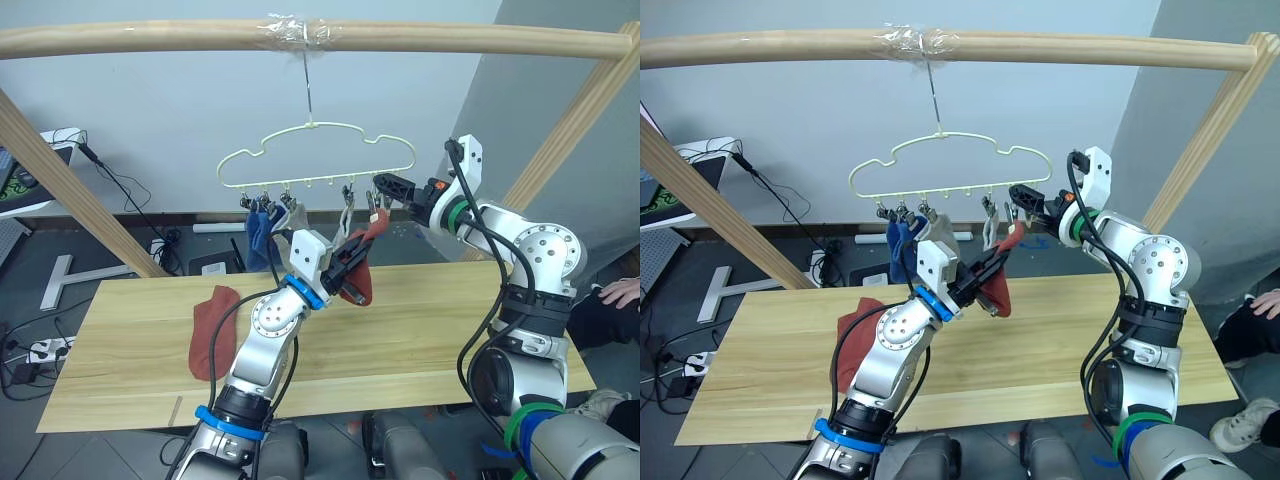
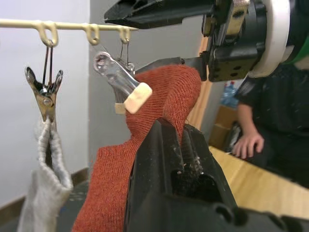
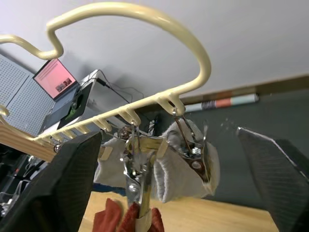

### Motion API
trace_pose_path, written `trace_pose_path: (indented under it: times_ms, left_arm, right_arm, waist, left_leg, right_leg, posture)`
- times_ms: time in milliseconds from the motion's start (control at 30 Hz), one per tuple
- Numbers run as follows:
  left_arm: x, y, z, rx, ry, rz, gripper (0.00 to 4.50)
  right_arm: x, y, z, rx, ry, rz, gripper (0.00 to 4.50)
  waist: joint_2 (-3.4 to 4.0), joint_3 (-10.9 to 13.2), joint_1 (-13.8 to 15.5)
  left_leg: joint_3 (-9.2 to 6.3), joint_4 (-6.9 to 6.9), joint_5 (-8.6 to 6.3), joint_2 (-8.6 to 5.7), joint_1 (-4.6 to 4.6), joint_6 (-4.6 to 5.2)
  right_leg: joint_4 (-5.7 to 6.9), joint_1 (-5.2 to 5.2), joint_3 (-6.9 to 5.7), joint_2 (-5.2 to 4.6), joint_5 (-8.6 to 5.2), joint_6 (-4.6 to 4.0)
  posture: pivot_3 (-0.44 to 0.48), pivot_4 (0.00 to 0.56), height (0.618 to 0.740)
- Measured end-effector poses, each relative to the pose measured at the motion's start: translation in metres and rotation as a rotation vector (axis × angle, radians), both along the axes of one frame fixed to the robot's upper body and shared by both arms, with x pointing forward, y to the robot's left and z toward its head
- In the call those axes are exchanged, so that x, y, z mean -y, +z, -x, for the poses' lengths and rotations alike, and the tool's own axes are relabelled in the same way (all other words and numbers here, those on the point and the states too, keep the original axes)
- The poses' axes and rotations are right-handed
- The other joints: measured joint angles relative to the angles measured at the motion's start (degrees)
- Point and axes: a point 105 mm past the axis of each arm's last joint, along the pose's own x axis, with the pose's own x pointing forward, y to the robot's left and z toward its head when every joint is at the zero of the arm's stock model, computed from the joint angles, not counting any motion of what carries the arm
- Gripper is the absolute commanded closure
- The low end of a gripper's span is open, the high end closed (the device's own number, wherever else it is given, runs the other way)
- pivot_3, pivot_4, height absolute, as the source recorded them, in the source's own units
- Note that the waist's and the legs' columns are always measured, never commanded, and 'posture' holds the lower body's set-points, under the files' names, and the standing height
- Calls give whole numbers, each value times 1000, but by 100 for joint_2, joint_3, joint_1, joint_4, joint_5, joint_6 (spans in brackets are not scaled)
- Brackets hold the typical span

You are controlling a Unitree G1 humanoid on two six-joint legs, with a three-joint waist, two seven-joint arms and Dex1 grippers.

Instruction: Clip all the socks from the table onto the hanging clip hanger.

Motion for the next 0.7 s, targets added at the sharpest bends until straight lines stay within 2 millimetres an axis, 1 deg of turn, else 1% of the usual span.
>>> trace_pose_path:
  times_ms: [100,200,300,400,500,567,700]
  left_arm:
    - [5,-6,-2,-159,-33,99,4500]
    - [3,-13,-3,-234,-44,117,4500]
    - [0,-16,-4,-272,-39,128,3769]
    - [-1,-19,-4,-302,-52,134,2809]
    - [-1,-21,-4,-324,-62,137,1981]
    - [-3,-20,-5,-324,-61,139,1332]
    - [-9,-21,-7,-320,-50,126,102]
  right_arm:
    - [3,-2,-1,41,-24,14,39]
    - [5,1,-1,79,-36,22,39]
    - [7,7,0,128,-41,35,0]
    - [9,5,1,139,-56,36,0]
    - [9,1,0,142,-65,55,0]
    - [9,-1,0,140,-70,64,0]
    - [12,0,-1,165,-86,87,0]
  waist:
    - [0,0,-10]
    - [0,0,-17]
    - [0,0,-16]
    - [0,0,-17]
    - [0,0,-17]
    - [0,0,-16]
    - [0,0,-15]
  left_leg:
    - [-1,1,0,1,0,0]
    - [2,1,0,2,0,0]
    - [-1,0,0,3,2,0]
    - [1,0,0,3,2,0]
    - [5,1,0,3,4,0]
    - [5,1,0,3,4,-1]
    - [5,1,0,3,4,-1]
  right_leg:
    - [0,0,0,7,-2,4]
    - [0,-3,0,17,-2,4]
    - [0,-2,2,20,-3,4]
    - [0,-2,4,21,-3,4]
    - [1,-2,4,22,-2,4]
    - [1,-2,5,22,-2,4]
    - [0,-3,5,22,-2,4]
  posture:
    - [-30,169,740]
    - [-34,168,740]
    - [-35,168,740]
    - [-38,169,740]
    - [-40,169,740]
    - [-39,170,740]
    - [-32,169,740]
